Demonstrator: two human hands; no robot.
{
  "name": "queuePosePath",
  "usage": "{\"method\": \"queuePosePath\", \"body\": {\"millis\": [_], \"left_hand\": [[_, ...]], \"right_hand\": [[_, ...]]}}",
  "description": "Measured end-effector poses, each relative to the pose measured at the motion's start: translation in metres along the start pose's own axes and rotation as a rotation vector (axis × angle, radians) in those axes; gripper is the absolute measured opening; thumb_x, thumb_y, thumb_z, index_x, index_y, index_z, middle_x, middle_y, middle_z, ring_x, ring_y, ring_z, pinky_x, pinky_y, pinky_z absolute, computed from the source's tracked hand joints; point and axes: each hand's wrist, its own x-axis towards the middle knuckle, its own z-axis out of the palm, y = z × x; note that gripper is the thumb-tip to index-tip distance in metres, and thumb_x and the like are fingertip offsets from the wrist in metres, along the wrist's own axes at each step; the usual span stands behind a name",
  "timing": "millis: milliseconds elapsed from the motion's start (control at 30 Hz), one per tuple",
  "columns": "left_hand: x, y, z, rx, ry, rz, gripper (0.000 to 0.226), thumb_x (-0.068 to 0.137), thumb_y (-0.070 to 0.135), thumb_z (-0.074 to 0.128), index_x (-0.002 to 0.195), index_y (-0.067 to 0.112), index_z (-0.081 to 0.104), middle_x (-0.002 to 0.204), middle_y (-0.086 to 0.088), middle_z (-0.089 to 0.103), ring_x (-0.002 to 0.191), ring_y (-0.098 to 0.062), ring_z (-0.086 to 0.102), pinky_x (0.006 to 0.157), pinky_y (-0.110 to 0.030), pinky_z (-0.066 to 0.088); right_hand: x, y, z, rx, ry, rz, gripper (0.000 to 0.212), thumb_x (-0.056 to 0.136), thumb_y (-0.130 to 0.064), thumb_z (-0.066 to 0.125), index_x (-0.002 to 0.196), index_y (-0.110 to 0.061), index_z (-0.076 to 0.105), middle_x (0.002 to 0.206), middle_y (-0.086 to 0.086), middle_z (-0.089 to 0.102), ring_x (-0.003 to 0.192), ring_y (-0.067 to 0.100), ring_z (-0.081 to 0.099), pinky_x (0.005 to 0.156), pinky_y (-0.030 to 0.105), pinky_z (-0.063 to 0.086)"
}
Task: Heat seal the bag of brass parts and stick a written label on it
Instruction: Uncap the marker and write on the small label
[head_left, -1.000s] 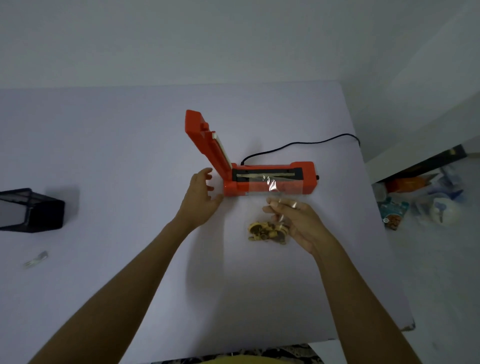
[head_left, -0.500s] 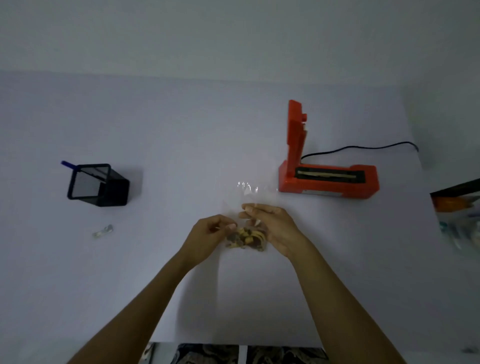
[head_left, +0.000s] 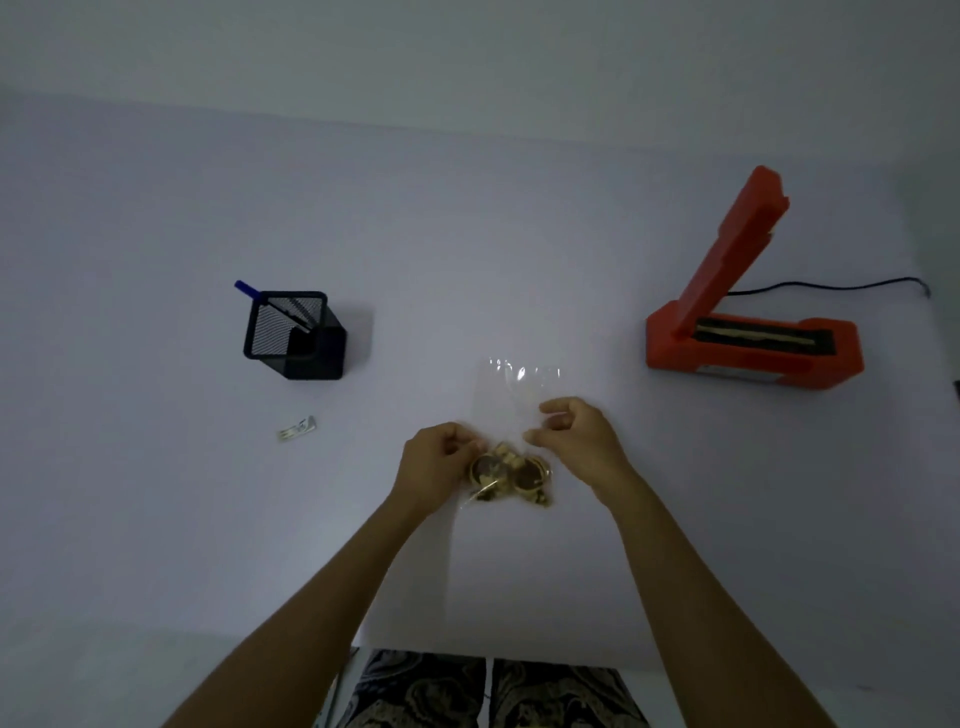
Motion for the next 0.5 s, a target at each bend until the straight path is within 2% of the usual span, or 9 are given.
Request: {"method": "queuePosePath", "body": {"millis": [100, 167, 300, 500], "left_hand": [[0.001, -0.002, 0.002, 0.012, 0.049, 0.02, 0.011, 0.082, 0.022, 0.072, 0.081, 0.012, 0.068, 0.066, 0.009, 0.063, 0.056, 0.003, 0.056, 0.054, -0.004, 0.041], [0.001, -0.003, 0.002, 0.051, 0.09, 0.039, 0.013, 0.082, 0.023, 0.071, 0.079, 0.012, 0.068, 0.064, 0.008, 0.062, 0.057, 0.0, 0.055, 0.053, -0.007, 0.04], [0.004, -0.004, 0.0, 0.15, 0.119, 0.07, 0.014, 0.082, 0.028, 0.071, 0.081, 0.015, 0.066, 0.069, 0.005, 0.064, 0.065, -0.007, 0.059, 0.056, -0.013, 0.04], [0.014, -0.01, -0.003, 0.231, 0.138, 0.072, 0.032, 0.074, 0.039, 0.077, 0.08, 0.014, 0.058, 0.072, 0.002, 0.061, 0.067, -0.012, 0.058, 0.061, -0.026, 0.047]], "right_hand": [[-0.002, 0.008, 0.004, -0.023, 0.14, -0.021, 0.035, 0.072, -0.011, 0.08, 0.104, -0.014, 0.066, 0.085, -0.003, 0.063, 0.082, 0.016, 0.062, 0.072, 0.024, 0.046], [-0.003, 0.011, 0.009, -0.028, 0.204, -0.042, 0.033, 0.072, -0.01, 0.08, 0.102, -0.013, 0.067, 0.085, -0.003, 0.063, 0.081, 0.016, 0.061, 0.073, 0.025, 0.045], [-0.007, 0.01, 0.017, -0.1, 0.278, -0.098, 0.033, 0.073, -0.011, 0.08, 0.103, -0.013, 0.066, 0.09, 0.001, 0.061, 0.08, 0.017, 0.058, 0.07, 0.021, 0.039], [-0.006, 0.013, 0.02, -0.112, 0.33, -0.116, 0.044, 0.067, -0.01, 0.083, 0.103, -0.015, 0.059, 0.085, 0.002, 0.059, 0.072, 0.016, 0.055, 0.058, 0.017, 0.038]]}}
